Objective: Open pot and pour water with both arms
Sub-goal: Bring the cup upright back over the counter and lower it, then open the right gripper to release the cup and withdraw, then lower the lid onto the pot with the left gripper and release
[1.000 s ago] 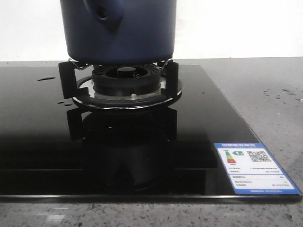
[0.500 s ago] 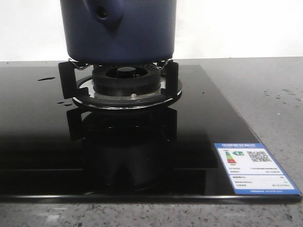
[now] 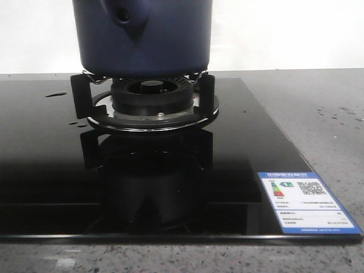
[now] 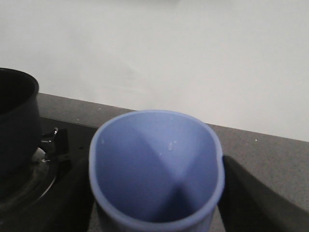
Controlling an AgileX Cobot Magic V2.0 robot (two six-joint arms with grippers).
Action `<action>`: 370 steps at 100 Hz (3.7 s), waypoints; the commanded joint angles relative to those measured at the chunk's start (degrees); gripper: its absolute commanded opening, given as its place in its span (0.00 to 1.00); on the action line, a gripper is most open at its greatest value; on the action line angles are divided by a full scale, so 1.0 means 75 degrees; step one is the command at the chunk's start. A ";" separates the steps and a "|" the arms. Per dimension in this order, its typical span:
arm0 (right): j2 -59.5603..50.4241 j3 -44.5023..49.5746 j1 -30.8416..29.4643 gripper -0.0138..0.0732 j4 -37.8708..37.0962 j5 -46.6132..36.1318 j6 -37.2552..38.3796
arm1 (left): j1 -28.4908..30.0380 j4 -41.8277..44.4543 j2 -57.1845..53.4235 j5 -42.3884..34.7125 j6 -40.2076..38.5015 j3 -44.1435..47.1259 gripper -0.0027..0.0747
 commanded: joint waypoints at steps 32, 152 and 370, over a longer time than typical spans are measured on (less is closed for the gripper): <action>0.2411 0.0532 -0.0029 0.12 -0.0069 -0.3125 -0.0036 | -0.0060 -0.0666 -0.0490 0.0474 0.0030 -0.0321 0.41; 0.2149 0.0532 -0.0029 0.88 0.0479 -0.2868 -0.0003 | -0.0060 -0.0526 -0.0490 0.0472 0.0030 -0.0321 0.41; -0.2444 0.0532 -0.0029 0.08 0.0912 0.0171 0.0010 | -0.0642 -0.1101 0.1113 -0.0826 0.1449 -0.0717 0.41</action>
